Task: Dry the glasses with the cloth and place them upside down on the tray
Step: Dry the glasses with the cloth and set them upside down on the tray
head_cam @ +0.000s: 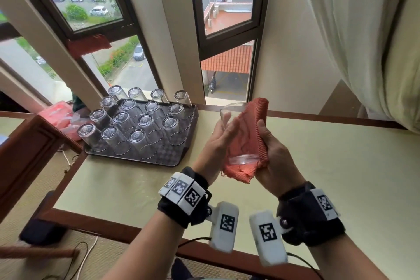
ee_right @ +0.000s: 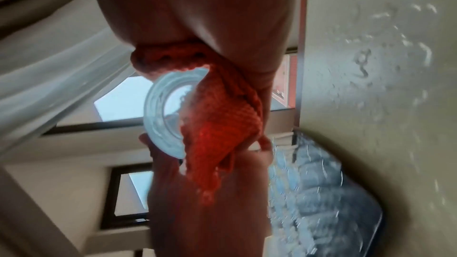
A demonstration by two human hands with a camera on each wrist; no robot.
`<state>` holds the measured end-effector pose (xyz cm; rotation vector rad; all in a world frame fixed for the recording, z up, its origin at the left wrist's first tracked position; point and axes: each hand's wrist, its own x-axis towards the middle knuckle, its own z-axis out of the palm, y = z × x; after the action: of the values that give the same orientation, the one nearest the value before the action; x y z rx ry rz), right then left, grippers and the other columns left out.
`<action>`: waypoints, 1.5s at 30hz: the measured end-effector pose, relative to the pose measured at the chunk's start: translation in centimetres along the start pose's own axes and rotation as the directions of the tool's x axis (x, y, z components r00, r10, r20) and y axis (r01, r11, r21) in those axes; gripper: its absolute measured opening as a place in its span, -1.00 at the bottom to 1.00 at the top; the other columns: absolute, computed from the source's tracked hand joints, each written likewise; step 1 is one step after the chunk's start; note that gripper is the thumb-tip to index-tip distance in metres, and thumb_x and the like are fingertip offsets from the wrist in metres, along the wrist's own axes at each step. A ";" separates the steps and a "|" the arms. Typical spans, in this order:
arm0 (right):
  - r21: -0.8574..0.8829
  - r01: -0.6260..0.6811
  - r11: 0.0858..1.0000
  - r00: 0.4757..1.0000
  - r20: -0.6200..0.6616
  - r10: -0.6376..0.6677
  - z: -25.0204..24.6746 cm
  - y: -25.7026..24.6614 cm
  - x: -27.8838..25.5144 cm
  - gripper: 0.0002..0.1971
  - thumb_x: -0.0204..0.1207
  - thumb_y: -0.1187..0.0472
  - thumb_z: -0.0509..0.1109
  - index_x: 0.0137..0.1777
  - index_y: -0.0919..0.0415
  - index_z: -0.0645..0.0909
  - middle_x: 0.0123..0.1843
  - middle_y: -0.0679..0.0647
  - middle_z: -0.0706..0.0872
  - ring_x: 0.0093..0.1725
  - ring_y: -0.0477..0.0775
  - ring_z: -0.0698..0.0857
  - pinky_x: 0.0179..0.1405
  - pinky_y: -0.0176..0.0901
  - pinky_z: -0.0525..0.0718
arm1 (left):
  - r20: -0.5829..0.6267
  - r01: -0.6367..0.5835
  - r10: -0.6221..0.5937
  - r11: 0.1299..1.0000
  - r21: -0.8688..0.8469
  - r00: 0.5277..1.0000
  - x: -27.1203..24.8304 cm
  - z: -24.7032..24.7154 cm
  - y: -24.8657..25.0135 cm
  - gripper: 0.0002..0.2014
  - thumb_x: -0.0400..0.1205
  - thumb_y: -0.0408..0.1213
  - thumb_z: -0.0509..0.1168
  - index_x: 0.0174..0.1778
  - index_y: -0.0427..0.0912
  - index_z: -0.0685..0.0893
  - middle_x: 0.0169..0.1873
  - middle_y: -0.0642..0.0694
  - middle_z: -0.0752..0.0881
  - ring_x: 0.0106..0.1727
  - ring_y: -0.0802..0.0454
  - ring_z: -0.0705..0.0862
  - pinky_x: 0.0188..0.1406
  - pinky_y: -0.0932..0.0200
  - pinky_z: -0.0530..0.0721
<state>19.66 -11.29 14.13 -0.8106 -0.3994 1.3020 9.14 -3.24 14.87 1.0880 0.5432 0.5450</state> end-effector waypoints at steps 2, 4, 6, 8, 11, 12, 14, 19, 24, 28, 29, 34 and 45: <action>0.083 -0.012 0.996 1.000 0.006 0.012 0.1 -0.5 0.1 -0.45 0.67 -0.01 0.15 0.60 0.22 0.40 0.46 0.28 0.66 0.42 0.29 0.66 0.37 0.27 0.65 | 0.054 0.010 -0.011 1.000 0.013 0.998 -0.2 -0.5 0.6 -0.15 0.47 0.17 0.51 0.53 -0.28 0.41 0.17 -0.16 0.71 0.15 -0.04 0.74 0.25 -0.01 0.71; -0.084 0.059 0.995 0.998 -0.025 -0.062 0.3 -0.8 0.4 -0.51 0.65 -0.02 0.16 0.54 0.12 0.46 0.42 0.21 0.70 0.37 0.25 0.70 0.31 0.23 0.70 | -0.008 -0.002 0.003 0.999 0.038 1.000 0.4 -1.1 1.0 -0.37 0.62 -0.07 0.42 0.56 -0.22 0.38 0.36 -0.18 0.63 0.31 0.01 0.68 0.41 0.03 0.61; -0.307 0.132 0.942 0.988 -0.037 -0.151 0.5 -0.9 0.6 -0.57 0.60 -0.03 0.19 0.46 -0.03 0.51 0.34 0.10 0.75 0.27 0.16 0.77 0.17 0.08 0.77 | -0.069 0.013 -0.008 0.997 0.072 0.998 1.1 -1.3 1.1 -0.25 0.61 -0.21 0.39 0.68 -0.23 0.19 0.54 -0.25 0.50 0.51 -0.11 0.55 0.50 -0.09 0.50; -0.403 0.159 0.901 0.983 -0.022 -0.183 0.7 -0.6 0.6 -0.55 0.59 -0.03 0.21 0.47 -0.05 0.50 0.28 0.03 0.78 0.20 0.09 0.80 0.04 -0.05 0.79 | -0.059 0.034 -0.027 0.992 0.118 0.998 1.5 -1.1 0.6 -0.05 0.51 -0.07 0.50 0.71 -0.17 0.07 0.58 -0.29 0.43 0.51 -0.17 0.55 0.37 -0.03 0.63; -0.324 0.117 0.939 0.991 -0.018 -0.130 0.6 -0.4 0.4 -0.45 0.61 -0.03 0.20 0.60 0.08 0.41 0.35 0.14 0.75 0.28 0.17 0.77 0.14 0.05 0.78 | -0.081 0.002 0.009 0.991 0.132 0.997 1.5 -0.6 -0.3 0.00 0.58 -0.04 0.50 0.71 -0.25 -0.05 0.49 -0.25 0.55 0.31 0.00 0.70 0.05 0.21 0.76; -0.239 0.084 0.967 0.996 -0.018 -0.091 0.6 -0.5 0.2 -0.45 0.62 -0.02 0.19 0.59 0.11 0.41 0.37 0.18 0.73 0.31 0.21 0.75 0.22 0.11 0.77 | -0.066 -0.006 0.013 0.994 0.106 0.998 1.4 -0.5 -0.3 0.01 0.56 -0.02 0.49 0.70 -0.31 -0.04 0.39 -0.19 0.65 0.23 0.02 0.74 0.05 0.19 0.77; -0.024 0.013 1.000 1.000 0.011 -0.013 0.5 -0.9 -0.2 -0.48 0.62 -0.02 0.16 0.53 0.18 0.47 0.38 0.25 0.72 0.33 0.24 0.74 0.28 0.17 0.73 | 0.017 0.011 -0.012 0.998 0.057 1.000 0.9 -0.4 0.0 0.08 0.45 0.13 0.53 0.67 -0.36 0.08 0.21 -0.16 0.72 0.22 -0.08 0.72 0.26 -0.07 0.74; -0.239 0.081 0.968 0.995 -0.045 -0.095 -0.1 -0.7 0.1 -0.46 0.63 -0.01 0.19 0.61 0.07 0.42 0.41 0.15 0.71 0.33 0.15 0.74 0.23 0.03 0.76 | 0.005 0.014 -0.014 1.000 0.022 1.000 1.0 -1.3 0.2 -0.35 0.52 -0.22 0.42 0.42 -0.49 0.34 0.29 -0.35 0.56 0.29 -0.14 0.57 0.36 -0.06 0.56; -0.335 0.159 0.929 0.986 -0.001 -0.169 0.2 -0.4 0.1 -0.45 0.60 0.00 0.22 0.61 -0.01 0.41 0.39 0.09 0.72 0.29 0.12 0.76 0.13 -0.03 0.77 | -0.137 0.011 0.006 0.993 0.122 0.991 0.8 0.4 0.2 -0.06 0.59 -0.20 0.49 0.71 -0.21 -0.01 0.57 -0.27 0.38 0.50 -0.11 0.53 0.22 0.20 0.72; 0.038 -0.011 0.999 0.999 0.053 0.009 0.1 -1.1 -0.4 -0.46 0.70 0.01 0.11 0.62 0.23 0.37 0.46 0.31 0.64 0.43 0.31 0.66 0.38 0.24 0.65 | -0.026 -0.009 0.009 1.000 -0.011 1.000 0.7 0.3 0.5 -0.19 0.61 -0.13 0.46 0.61 -0.40 0.17 0.29 -0.32 0.63 0.27 -0.20 0.66 0.18 -0.02 0.74; 0.095 -0.039 0.995 0.998 0.061 0.033 -0.1 -1.3 -0.4 -0.44 0.71 0.00 0.11 0.63 0.26 0.36 0.48 0.33 0.62 0.45 0.32 0.63 0.40 0.26 0.62 | 0.008 0.000 0.000 1.000 -0.019 1.000 0.6 0.0 0.6 -0.16 0.54 -0.03 0.49 0.55 -0.44 0.25 0.21 -0.31 0.65 0.22 -0.18 0.67 0.22 -0.03 0.70; -0.269 0.141 0.953 0.990 0.029 -0.138 -0.1 -1.5 0.1 -0.44 0.65 0.02 0.19 0.65 0.11 0.37 0.45 0.14 0.68 0.39 0.21 0.69 0.31 0.12 0.71 | -0.053 -0.079 0.079 0.997 0.020 0.995 0.5 -0.1 0.9 -0.38 0.56 -0.13 0.37 0.43 -0.48 0.47 0.23 -0.24 0.66 0.28 -0.07 0.65 0.23 0.16 0.62; 0.086 -0.059 0.995 0.998 0.022 0.057 -1.4 -0.7 0.2 -0.45 0.71 -0.05 0.14 0.61 0.21 0.40 0.49 0.30 0.62 0.44 0.37 0.63 0.30 0.36 0.68 | -0.033 0.018 -0.015 0.994 0.107 0.999 0.9 -0.5 -0.2 -0.25 0.61 0.07 0.32 0.42 -0.58 0.41 0.16 -0.33 0.64 0.10 -0.15 0.62 0.06 0.28 0.69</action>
<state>21.13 -11.58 13.69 -0.7417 -0.3352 1.3727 9.47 -2.40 14.41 1.1772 0.6144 0.5243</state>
